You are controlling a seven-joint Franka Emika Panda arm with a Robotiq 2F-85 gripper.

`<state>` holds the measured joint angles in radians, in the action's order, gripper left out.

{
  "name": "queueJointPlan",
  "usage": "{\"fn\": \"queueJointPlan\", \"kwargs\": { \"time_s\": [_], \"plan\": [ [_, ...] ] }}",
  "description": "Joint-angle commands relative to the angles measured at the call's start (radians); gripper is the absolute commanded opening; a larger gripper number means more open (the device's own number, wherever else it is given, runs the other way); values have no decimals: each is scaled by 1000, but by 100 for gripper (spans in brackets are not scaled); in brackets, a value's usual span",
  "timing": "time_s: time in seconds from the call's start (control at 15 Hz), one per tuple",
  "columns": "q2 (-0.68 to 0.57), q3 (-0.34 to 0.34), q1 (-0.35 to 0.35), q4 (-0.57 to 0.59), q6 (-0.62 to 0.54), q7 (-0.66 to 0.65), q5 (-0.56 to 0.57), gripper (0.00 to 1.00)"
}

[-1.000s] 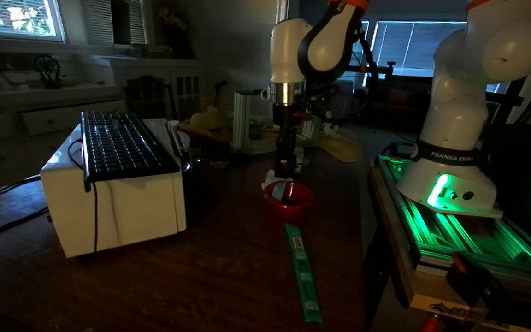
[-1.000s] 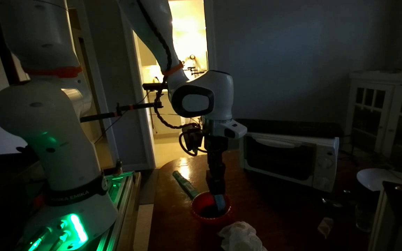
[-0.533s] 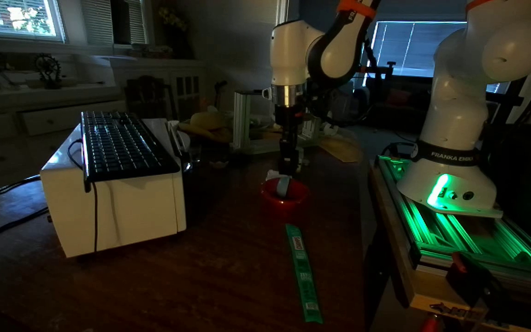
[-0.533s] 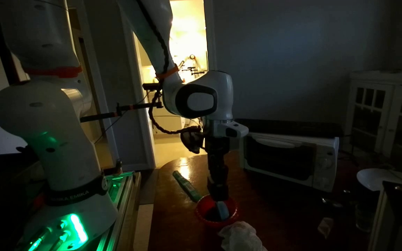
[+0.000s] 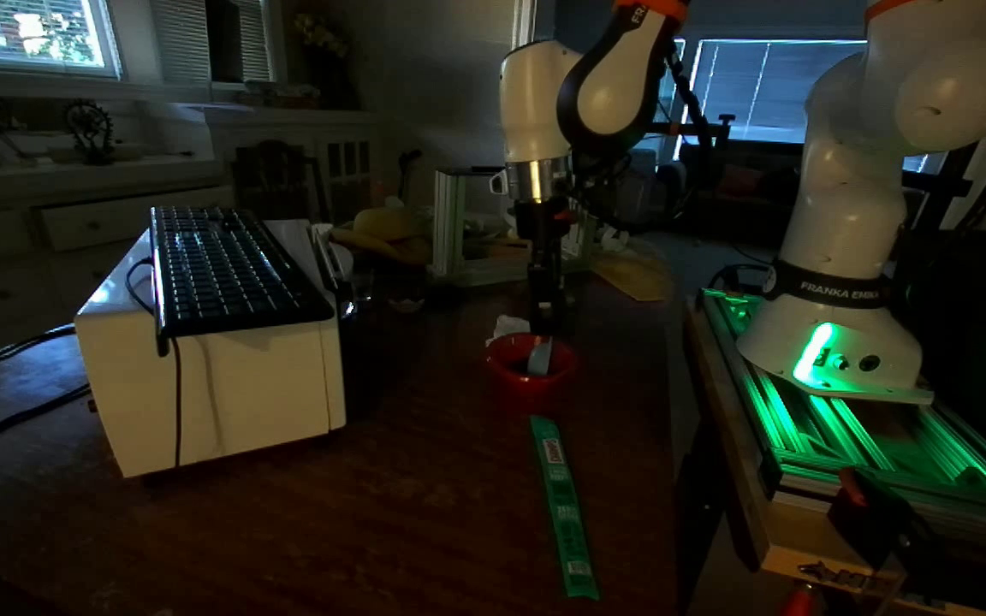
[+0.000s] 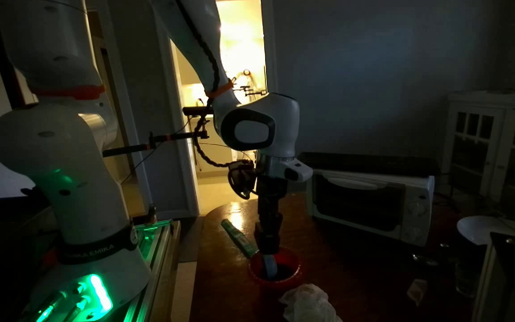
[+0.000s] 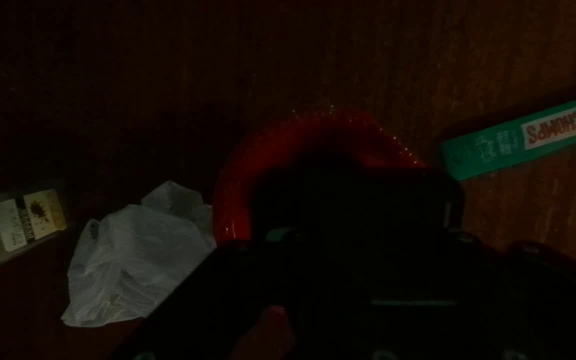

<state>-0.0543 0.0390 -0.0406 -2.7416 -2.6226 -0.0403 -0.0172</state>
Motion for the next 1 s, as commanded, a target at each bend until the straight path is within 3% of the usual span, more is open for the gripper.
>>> {"fn": "queueJointPlan", "kwargs": {
  "time_s": [0.0, 0.47, 0.93],
  "plan": [
    [17, 20, -2, -10, -15, 56, -104, 22],
    [-11, 17, 1, -5, -155, 19, -133, 22],
    [-2, -36, 6, 0, -83, -83, 54, 22]
  ]
}}
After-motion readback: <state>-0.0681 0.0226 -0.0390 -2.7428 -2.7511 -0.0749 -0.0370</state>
